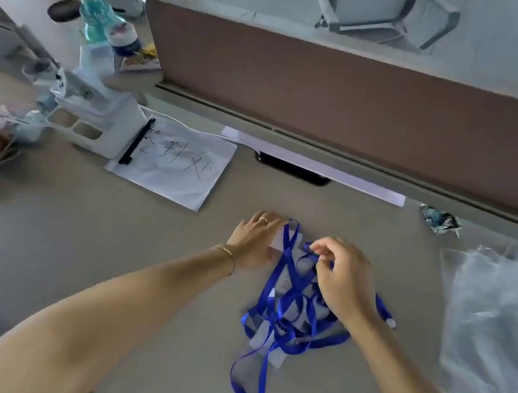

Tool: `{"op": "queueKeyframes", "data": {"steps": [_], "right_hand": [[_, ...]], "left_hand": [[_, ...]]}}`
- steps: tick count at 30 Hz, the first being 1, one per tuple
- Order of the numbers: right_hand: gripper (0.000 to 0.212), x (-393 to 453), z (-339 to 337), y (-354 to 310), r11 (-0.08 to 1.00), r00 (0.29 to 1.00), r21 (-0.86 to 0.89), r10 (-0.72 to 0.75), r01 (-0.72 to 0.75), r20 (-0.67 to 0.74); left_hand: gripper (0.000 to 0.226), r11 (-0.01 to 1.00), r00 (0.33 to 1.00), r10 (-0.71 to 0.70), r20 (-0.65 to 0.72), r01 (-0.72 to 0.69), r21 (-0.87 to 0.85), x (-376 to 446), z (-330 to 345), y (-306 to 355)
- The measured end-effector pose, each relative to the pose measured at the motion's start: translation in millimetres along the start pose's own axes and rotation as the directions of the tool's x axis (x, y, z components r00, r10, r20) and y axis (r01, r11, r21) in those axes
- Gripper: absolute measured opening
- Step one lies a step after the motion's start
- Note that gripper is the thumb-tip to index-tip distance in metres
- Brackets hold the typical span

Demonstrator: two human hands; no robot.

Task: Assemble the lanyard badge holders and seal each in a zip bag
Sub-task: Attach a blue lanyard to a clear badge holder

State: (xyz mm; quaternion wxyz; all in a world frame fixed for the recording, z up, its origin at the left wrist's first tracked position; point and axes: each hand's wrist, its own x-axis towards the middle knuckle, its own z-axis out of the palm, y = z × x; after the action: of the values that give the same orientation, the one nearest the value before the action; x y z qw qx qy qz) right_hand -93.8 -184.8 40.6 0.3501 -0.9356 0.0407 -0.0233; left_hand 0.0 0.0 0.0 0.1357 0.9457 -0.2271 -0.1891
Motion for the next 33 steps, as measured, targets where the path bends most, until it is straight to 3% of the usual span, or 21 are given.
{"op": "queueKeyframes", "data": {"steps": [7, 12, 14, 16, 19, 23, 25, 27, 31, 33], "right_hand": [[0.025, 19.6, 30.0, 8.0, 0.998, 0.999, 0.021, 0.051, -0.051, -0.004], [0.026, 25.8, 44.6, 15.8, 0.993, 0.994, 0.038, 0.11, -0.11, -0.003], [0.022, 27.0, 49.3, 18.1, 0.992, 0.991, 0.016, 0.129, -0.129, -0.023], [0.016, 29.8, 54.7, 17.9, 0.994, 0.992, 0.006, 0.112, -0.112, -0.055], [0.028, 35.4, 65.0, 11.9, 0.999, 0.998, 0.014, 0.053, -0.053, -0.016], [0.044, 44.9, 84.0, 2.9, 0.997, 0.989, -0.077, -0.014, 0.025, 0.144], [0.031, 51.3, 91.0, -0.4, 1.0, 0.983, -0.008, -0.024, 0.026, 0.182], [0.018, 58.3, 95.1, -0.6, 0.999, 0.975, 0.054, -0.021, 0.009, 0.219], [0.004, 65.9, 102.0, 7.7, 0.996, 0.963, -0.086, -0.002, 0.026, 0.27], [0.01, 67.9, 104.3, 14.5, 0.996, 0.977, -0.075, -0.026, 0.042, 0.21]], "left_hand": [[0.09, 0.993, 0.999, -0.032, -0.044, 0.037, 0.112, 23.0, 4.5, -4.3], [0.038, 0.968, 0.981, -0.169, -0.096, 0.147, -0.206, 15.8, -9.1, -13.5], [0.016, 0.95, 0.958, -0.226, -0.176, 0.177, -0.256, 9.0, -11.4, -20.1], [0.011, 0.906, 0.927, -0.317, -0.201, 0.233, -0.354, 3.8, -11.1, -27.2], [0.024, 0.728, 0.895, -0.431, -0.113, 0.271, -0.63, -2.6, -10.7, -33.3], [0.015, 0.382, 0.934, -0.358, 0.012, 0.157, -0.911, -6.7, -8.7, -31.5], [0.021, 0.234, 0.943, -0.328, 0.051, 0.133, -0.963, -5.2, -4.6, -31.3], [0.024, 0.156, 0.951, -0.305, 0.05, 0.101, -0.983, -4.4, -1.7, -32.7], [0.029, -0.05, 0.951, -0.308, 0.029, 0.014, -0.999, 0.1, 8.2, -45.4], [0.035, -0.105, 0.963, -0.271, 0.004, -0.026, -0.994, 4.9, 14.4, -52.0]]}}
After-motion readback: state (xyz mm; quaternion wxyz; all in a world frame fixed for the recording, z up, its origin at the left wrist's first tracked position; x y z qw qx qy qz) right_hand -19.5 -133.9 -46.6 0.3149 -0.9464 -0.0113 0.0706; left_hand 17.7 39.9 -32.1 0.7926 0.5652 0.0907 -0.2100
